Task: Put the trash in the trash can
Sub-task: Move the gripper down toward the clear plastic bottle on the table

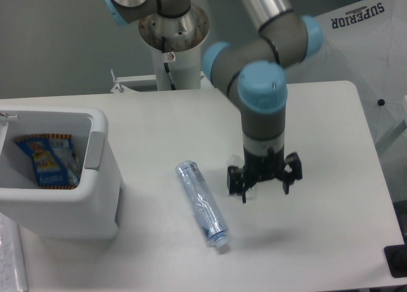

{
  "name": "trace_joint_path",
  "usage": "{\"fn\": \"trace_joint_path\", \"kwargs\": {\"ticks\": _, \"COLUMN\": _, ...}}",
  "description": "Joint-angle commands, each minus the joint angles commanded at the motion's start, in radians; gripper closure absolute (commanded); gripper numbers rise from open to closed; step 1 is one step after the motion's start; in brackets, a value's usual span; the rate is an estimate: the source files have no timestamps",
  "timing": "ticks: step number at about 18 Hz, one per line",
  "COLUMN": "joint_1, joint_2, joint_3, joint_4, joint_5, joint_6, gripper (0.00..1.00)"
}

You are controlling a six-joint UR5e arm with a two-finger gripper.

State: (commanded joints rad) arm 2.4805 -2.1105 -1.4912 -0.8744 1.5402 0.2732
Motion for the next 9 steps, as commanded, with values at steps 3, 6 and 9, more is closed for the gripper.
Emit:
{"fn": "trace_joint_path", "kwargs": {"ticks": 3, "joint_1": -0.018, "joint_2": -0.063, "joint_3": 0.054, "joint_4": 0.000, "joint_5": -0.003, "joint_6": -0.061, "gripper": 0.00}}
{"fn": "trace_joint_path", "kwargs": {"ticks": 6, "joint_1": -0.032, "joint_2": -0.103, "joint_3": 0.075, "joint_4": 0.000, "joint_5": -0.014, "joint_6": -0.114, "gripper": 0.00}}
{"fn": "trace_joint_path", "kwargs": {"ticks": 9, "joint_1": -0.037, "joint_2": -0.109, "joint_3": 0.081, "joint_4": 0.014, "joint_5": -0.020, "joint_6": -0.170, "gripper": 0.00}}
